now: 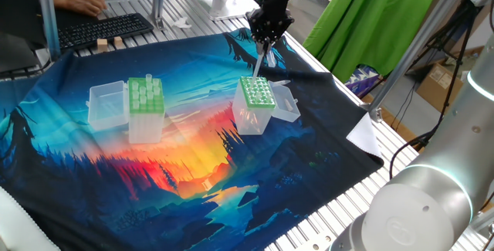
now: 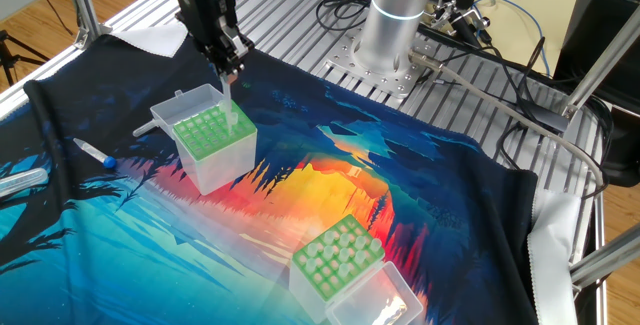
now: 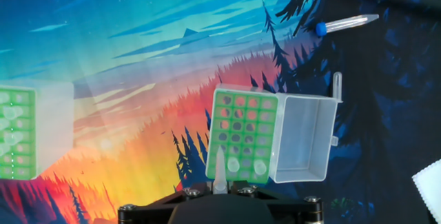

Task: Transfer all large pipette tips from one holder to another

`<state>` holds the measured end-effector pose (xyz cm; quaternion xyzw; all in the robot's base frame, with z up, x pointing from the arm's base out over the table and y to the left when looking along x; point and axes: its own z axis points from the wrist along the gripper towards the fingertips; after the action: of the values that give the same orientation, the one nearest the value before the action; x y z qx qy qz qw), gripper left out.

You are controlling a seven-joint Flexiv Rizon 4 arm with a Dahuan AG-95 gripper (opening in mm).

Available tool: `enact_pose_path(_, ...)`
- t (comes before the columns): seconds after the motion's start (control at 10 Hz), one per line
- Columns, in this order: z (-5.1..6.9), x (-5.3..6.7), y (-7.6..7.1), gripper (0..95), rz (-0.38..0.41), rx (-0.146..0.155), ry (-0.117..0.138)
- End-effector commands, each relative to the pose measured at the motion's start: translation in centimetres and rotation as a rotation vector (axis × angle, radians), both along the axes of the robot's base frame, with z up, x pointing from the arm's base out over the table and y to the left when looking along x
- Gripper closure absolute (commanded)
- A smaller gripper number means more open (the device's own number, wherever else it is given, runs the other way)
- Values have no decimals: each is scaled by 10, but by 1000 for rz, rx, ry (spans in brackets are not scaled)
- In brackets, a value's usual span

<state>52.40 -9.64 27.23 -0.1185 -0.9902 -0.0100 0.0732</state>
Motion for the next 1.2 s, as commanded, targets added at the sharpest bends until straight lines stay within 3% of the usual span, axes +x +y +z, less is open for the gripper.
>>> enact_pose_path(0.1,-6,-4,0,950,-2,0,-5)
enact_pose_path(0.4,-16,-8,2,950,-5,6,-8)
enact_pose_path(1.0,-42,3,1,950,31,1,-35)
enact_pose_path(1.2,-46,4,3,950,19,-5,-26)
